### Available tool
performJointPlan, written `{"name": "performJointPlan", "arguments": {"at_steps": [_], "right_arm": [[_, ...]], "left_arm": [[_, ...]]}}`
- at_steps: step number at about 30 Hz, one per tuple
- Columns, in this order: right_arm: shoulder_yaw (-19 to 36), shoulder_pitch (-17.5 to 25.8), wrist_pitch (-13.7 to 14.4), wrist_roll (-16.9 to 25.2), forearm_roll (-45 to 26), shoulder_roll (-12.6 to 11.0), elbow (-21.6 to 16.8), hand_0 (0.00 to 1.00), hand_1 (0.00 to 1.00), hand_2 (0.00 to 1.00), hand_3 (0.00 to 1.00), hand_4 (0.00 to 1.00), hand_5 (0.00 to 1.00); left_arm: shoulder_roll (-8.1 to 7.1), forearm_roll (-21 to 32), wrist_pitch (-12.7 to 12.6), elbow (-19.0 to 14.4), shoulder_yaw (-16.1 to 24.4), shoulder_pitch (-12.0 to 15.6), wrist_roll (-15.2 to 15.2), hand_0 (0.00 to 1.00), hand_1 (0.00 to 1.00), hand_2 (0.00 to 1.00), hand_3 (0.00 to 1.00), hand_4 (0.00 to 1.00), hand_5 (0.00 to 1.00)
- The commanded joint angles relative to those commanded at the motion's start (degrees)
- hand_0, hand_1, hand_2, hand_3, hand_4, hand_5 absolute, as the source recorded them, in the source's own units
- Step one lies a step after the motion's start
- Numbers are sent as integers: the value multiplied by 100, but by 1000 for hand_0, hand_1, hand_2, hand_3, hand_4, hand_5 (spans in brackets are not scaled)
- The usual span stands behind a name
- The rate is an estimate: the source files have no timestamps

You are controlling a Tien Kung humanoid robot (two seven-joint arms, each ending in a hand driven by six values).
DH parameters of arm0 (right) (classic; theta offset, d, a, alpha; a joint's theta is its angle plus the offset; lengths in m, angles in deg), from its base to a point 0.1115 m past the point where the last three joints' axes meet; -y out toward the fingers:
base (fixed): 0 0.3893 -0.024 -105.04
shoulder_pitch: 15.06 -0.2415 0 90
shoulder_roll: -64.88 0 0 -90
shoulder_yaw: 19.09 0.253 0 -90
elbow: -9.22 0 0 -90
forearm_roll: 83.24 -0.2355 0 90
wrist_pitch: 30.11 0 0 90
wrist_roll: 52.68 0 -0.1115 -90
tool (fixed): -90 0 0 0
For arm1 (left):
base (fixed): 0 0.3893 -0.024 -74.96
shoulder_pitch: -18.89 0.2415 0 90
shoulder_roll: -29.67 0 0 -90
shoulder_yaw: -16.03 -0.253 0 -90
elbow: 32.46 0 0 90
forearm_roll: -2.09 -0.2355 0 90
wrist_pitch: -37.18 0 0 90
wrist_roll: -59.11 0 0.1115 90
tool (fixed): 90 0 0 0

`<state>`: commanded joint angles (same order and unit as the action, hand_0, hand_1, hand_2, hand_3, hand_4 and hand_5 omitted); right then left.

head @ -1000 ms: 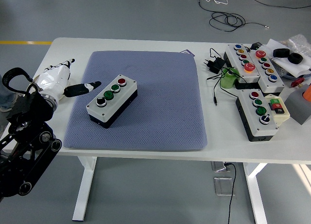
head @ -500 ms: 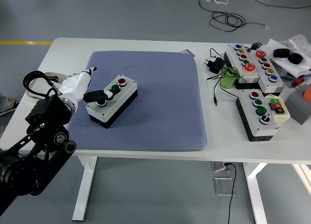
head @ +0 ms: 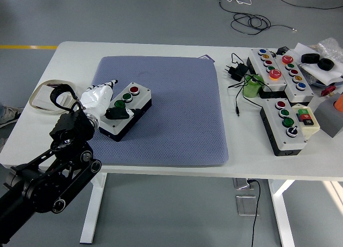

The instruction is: Pick up the button,place it on the desk,press the button,press the button

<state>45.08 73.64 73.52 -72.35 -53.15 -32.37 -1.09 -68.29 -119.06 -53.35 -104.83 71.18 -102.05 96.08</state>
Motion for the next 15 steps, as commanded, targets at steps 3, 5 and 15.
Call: {"name": "performJointPlan", "arguments": {"at_steps": [3,5,15], "right_arm": [[-5,-6,-1,2,-6,-1,0,652,528,573,613,318,424],[-5,-9,-1,4,-5,-2,0,652,528,573,613,318,424],[22,-30,4,13,40,-4,0,652,528,573,613,317,423]], "left_arm": [[48,13,24,147,-111,-69,0,963,998,998,998,998,565],[76,16,-76,234,-218,-115,0,963,998,998,998,998,565],[261,-155,-241,778,-571,-508,0,841,939,985,998,990,319]]}}
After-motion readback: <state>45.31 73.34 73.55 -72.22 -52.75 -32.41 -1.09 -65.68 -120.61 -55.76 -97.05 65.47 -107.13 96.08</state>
